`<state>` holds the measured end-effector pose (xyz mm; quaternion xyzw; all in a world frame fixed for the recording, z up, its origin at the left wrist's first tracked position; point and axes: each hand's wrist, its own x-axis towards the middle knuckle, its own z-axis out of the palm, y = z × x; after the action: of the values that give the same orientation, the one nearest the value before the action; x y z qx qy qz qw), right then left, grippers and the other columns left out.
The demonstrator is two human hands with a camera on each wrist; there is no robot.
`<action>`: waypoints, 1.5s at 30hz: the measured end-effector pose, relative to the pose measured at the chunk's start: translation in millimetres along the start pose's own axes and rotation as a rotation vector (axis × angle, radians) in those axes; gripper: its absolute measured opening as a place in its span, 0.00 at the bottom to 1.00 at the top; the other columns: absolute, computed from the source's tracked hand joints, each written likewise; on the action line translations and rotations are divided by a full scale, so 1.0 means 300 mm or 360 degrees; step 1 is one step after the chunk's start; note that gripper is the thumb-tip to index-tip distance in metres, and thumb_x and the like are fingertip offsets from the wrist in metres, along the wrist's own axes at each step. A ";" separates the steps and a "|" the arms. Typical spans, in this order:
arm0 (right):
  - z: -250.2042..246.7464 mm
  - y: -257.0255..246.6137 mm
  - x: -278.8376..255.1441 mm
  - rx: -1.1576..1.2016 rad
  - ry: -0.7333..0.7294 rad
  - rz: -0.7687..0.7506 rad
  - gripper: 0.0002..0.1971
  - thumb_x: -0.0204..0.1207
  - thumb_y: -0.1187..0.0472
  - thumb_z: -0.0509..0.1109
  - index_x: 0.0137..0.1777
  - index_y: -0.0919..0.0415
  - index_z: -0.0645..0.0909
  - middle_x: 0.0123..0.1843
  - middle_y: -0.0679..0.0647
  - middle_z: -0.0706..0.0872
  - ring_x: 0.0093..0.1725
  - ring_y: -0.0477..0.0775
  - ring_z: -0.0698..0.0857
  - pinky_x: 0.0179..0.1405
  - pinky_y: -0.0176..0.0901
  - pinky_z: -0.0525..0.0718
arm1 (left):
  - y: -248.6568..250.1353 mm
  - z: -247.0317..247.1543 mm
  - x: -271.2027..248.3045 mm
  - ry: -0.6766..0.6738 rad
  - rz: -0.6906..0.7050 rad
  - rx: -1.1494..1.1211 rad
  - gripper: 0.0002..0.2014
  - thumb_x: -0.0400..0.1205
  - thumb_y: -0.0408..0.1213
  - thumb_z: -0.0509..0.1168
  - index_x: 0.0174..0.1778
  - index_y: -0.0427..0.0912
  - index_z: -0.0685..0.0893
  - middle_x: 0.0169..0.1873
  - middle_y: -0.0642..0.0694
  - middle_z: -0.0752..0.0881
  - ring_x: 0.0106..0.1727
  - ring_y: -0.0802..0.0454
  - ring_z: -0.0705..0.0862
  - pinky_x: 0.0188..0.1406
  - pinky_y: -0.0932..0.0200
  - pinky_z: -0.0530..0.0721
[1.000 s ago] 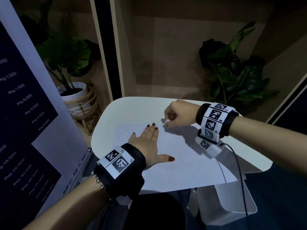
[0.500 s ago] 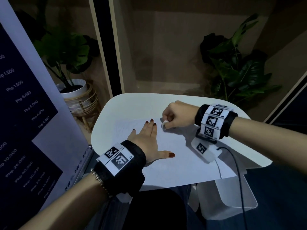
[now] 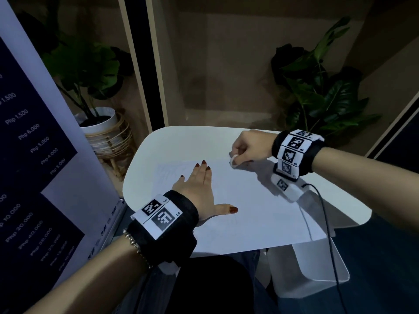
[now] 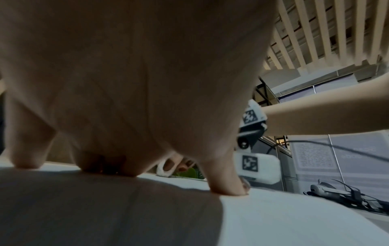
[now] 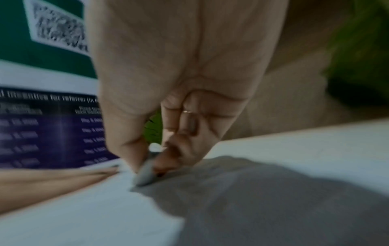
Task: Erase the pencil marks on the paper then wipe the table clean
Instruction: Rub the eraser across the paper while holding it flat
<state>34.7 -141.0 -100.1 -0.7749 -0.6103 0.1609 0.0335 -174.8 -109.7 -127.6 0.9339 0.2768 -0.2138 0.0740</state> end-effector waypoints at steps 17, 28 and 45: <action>-0.035 -0.042 0.029 -0.0147 0.0111 -0.0017 0.09 0.73 0.56 0.77 0.35 0.58 0.84 0.27 0.46 0.81 0.30 0.43 0.78 0.34 0.36 0.73 | -0.003 0.001 -0.003 0.0020 0.0003 0.0015 0.56 0.77 0.75 0.49 0.84 0.37 0.32 0.84 0.45 0.31 0.86 0.51 0.34 0.85 0.43 0.46; -0.031 -0.042 0.021 -0.0191 0.0117 -0.0014 0.09 0.73 0.58 0.75 0.35 0.62 0.85 0.28 0.47 0.82 0.32 0.46 0.79 0.35 0.38 0.74 | -0.002 0.000 -0.002 0.0002 -0.0009 0.0028 0.56 0.77 0.75 0.48 0.85 0.37 0.32 0.84 0.44 0.31 0.86 0.51 0.34 0.85 0.42 0.46; 0.020 -0.096 0.038 -0.0075 0.0040 -0.0095 0.12 0.72 0.54 0.77 0.30 0.52 0.81 0.26 0.42 0.81 0.30 0.40 0.77 0.31 0.32 0.72 | -0.004 -0.002 -0.004 -0.0013 -0.0011 0.0036 0.56 0.76 0.76 0.48 0.85 0.39 0.32 0.84 0.46 0.30 0.86 0.52 0.34 0.85 0.41 0.46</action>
<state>8.2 -123.7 -100.9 -0.7590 -0.6362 0.1355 0.0277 -176.0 -109.2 -126.6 0.9328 0.2773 -0.2211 0.0638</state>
